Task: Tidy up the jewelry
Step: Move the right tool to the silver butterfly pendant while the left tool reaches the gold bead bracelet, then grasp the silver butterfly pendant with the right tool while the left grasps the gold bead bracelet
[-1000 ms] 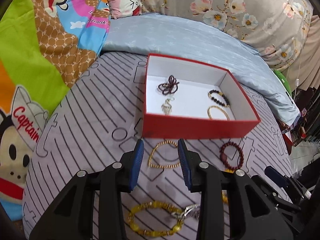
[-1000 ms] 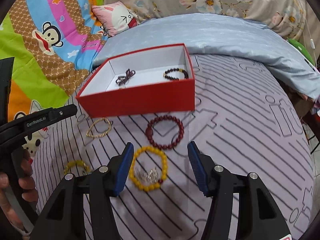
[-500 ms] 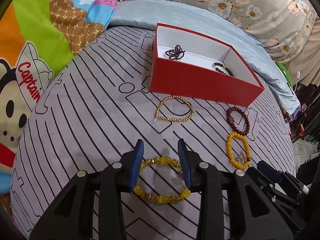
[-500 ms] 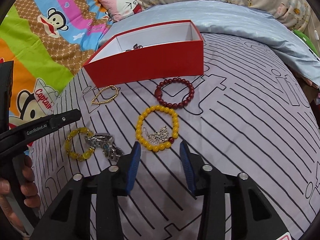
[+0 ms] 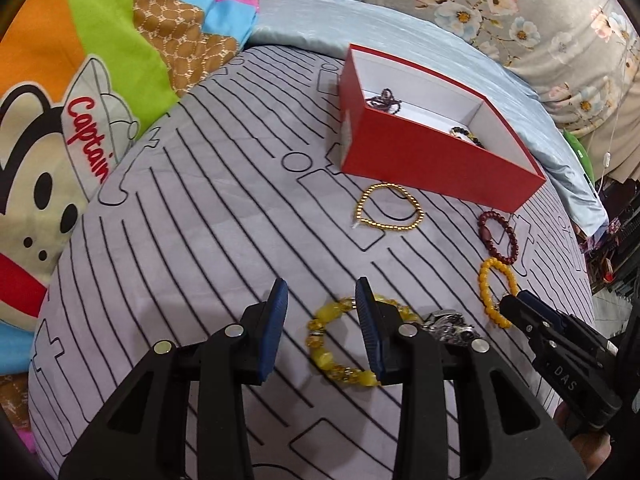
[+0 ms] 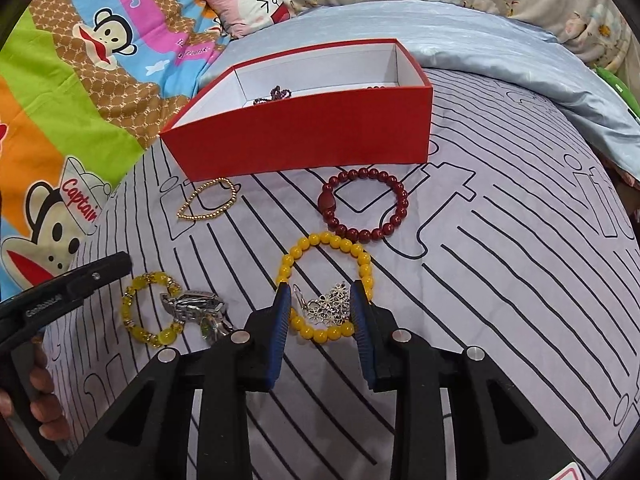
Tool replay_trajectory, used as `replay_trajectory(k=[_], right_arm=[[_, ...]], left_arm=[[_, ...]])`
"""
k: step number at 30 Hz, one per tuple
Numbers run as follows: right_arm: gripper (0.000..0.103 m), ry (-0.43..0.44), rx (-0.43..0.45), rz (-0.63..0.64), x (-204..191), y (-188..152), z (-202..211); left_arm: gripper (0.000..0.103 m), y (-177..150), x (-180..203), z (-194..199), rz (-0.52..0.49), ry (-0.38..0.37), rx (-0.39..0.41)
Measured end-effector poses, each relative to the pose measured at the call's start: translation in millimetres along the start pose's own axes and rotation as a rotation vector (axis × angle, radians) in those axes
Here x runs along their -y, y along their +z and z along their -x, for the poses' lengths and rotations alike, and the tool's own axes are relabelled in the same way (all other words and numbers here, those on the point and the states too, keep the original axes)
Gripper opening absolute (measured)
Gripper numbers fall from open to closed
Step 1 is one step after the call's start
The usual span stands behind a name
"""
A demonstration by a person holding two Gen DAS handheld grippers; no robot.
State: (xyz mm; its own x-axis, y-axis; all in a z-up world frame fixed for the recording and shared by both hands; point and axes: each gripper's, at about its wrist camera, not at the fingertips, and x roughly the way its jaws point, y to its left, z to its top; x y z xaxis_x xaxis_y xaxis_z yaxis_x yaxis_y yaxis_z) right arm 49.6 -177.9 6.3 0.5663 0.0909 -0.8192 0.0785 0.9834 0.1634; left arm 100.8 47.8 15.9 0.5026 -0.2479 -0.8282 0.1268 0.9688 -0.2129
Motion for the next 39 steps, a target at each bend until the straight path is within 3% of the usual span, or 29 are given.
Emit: replay_trajectory(k=[7, 20, 32, 39], right_arm=[[0.023, -0.032, 0.0, 0.031, -1, -3, -7], [0.021, -0.006, 0.016, -0.013, 7, -5, 1], [0.021, 0.019, 0.061, -0.036, 12, 0, 30], [0.021, 0.025, 0.054, -0.052, 17, -2, 32]], left_arm=[[0.034, -4, -11, 1, 0.015, 0.012, -0.01], [0.034, -5, 6, -1, -0.015, -0.018, -0.017], [0.034, 19, 30, -15, -0.04, -0.037, 0.002], [0.033, 44, 39, -48, -0.041, -0.017, 0.003]])
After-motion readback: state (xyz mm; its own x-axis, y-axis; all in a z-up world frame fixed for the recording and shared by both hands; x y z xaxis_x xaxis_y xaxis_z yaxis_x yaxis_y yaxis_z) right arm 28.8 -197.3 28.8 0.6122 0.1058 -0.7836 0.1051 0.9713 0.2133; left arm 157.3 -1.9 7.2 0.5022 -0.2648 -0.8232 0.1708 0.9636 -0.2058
